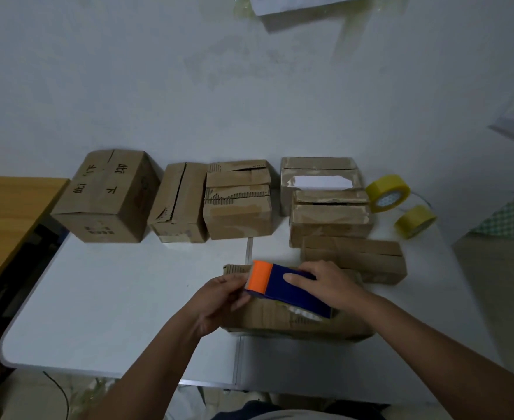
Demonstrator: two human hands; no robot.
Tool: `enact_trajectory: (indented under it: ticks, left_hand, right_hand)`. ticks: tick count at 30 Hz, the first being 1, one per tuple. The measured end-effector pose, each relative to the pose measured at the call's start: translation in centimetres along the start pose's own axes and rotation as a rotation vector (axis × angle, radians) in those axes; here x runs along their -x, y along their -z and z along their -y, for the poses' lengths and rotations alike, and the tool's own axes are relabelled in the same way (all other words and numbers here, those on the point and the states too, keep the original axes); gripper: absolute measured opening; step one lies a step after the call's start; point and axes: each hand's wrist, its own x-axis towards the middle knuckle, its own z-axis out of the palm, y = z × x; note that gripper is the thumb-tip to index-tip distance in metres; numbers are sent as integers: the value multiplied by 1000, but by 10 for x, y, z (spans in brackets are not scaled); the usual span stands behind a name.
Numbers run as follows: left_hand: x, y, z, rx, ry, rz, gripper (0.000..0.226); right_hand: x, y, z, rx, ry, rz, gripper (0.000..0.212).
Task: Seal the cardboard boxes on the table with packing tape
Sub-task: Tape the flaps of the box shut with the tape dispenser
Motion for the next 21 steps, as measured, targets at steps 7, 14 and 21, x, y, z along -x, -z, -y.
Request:
enact_trajectory:
  ticks: [7, 14, 21]
  left_hand:
    - [4, -6, 1, 64, 21, -58, 17]
    - [5, -19, 3, 100, -42, -178, 19]
    - [3, -14, 9, 79, -105, -270, 20]
  right_hand:
    - [-9, 5, 2, -25, 32, 36, 38]
    - [-9, 6, 5, 22, 65, 40, 34]
    - [-9, 17, 0, 57, 84, 73, 47]
